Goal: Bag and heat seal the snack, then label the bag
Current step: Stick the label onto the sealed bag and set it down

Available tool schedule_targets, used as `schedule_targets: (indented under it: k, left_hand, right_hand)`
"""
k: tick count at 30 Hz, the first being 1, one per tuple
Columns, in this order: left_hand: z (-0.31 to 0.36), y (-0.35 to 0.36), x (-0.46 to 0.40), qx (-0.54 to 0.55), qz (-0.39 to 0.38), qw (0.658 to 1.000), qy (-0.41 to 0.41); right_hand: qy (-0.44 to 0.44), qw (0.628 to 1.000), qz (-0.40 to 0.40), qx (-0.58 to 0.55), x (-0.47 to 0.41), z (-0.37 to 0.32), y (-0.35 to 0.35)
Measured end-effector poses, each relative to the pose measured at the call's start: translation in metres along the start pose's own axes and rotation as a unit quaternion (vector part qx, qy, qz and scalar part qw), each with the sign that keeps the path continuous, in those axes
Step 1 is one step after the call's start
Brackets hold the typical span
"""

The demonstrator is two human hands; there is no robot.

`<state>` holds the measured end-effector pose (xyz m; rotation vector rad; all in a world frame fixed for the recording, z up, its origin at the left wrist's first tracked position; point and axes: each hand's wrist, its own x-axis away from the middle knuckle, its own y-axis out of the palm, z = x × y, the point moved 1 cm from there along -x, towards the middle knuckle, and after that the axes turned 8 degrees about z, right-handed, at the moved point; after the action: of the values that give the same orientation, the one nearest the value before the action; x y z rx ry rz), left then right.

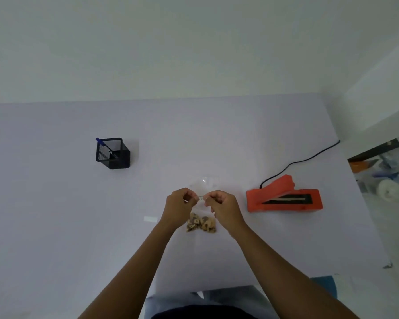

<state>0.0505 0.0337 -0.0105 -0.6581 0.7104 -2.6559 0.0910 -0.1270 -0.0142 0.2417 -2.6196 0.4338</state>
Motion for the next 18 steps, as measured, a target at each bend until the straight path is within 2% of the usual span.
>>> schedule_targets:
  k: [10,18]
  left_hand:
    - [-0.029,0.034,-0.027,-0.058,0.002,0.998,-0.026]
    - [-0.04,0.045,-0.039,-0.114,0.005,0.993,-0.014]
  right_hand:
    - [-0.005,0.985,0.011,0.171,-0.042,0.037,0.011]
    - [0.013,0.969,0.036,0.243,-0.051,0.044,0.02]
